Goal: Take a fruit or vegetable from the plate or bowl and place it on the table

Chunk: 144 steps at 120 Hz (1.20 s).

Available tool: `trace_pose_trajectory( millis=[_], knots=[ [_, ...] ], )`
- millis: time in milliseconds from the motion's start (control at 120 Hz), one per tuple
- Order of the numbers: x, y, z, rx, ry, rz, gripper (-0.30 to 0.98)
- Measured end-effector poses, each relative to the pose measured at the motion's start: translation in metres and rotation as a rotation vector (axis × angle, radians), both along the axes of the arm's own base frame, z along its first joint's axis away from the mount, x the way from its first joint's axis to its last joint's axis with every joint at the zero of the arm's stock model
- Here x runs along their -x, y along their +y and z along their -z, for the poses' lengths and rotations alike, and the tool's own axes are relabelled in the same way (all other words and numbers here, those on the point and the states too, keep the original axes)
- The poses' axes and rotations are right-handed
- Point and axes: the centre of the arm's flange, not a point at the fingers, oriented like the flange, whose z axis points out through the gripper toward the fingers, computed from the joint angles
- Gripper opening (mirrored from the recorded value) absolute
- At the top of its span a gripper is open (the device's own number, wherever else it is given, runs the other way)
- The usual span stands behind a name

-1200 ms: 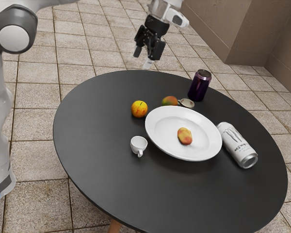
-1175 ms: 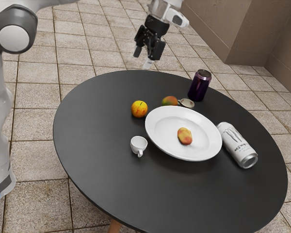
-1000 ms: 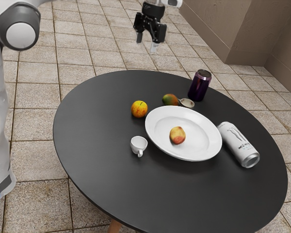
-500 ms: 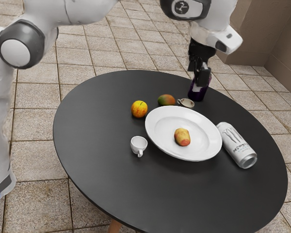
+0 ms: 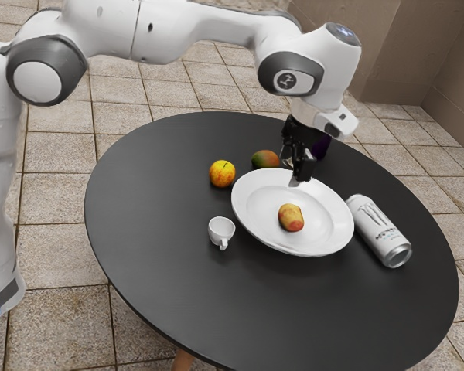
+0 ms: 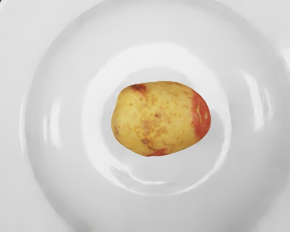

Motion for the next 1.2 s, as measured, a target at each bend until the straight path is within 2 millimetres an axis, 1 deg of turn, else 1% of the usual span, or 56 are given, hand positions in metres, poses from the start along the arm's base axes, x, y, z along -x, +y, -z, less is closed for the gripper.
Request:
trace_pose_trajectory(
  millis=[75, 125, 217, 292, 342, 425, 625, 825, 942, 1075, 1200],
  knots=[
    [-0.009, 0.001, 0.002, 0.024, -0.058, 0.014, 0.66],
    [-0.02, -0.001, 0.012, 0.044, -0.087, 0.023, 0.66],
    [-0.037, 0.01, 0.048, 0.082, -0.091, 0.006, 0.66],
    [-0.047, 0.009, 0.076, 0.103, -0.088, 0.006, 0.66],
    [-0.051, 0.009, 0.088, 0.116, -0.088, 0.007, 0.66],
    [-0.051, 0.01, 0.104, 0.126, -0.078, 0.007, 0.66],
    [-0.046, 0.017, 0.111, 0.117, -0.017, 0.012, 0.66],
    [-0.044, 0.015, 0.12, 0.113, 0.02, 0.027, 0.66],
    [-0.047, 0.015, 0.127, 0.111, 0.033, 0.033, 0.65],
    [-0.052, 0.014, 0.129, 0.11, 0.034, 0.04, 0.65],
    [-0.053, 0.015, 0.136, 0.109, 0.043, 0.043, 0.65]
  ],
)
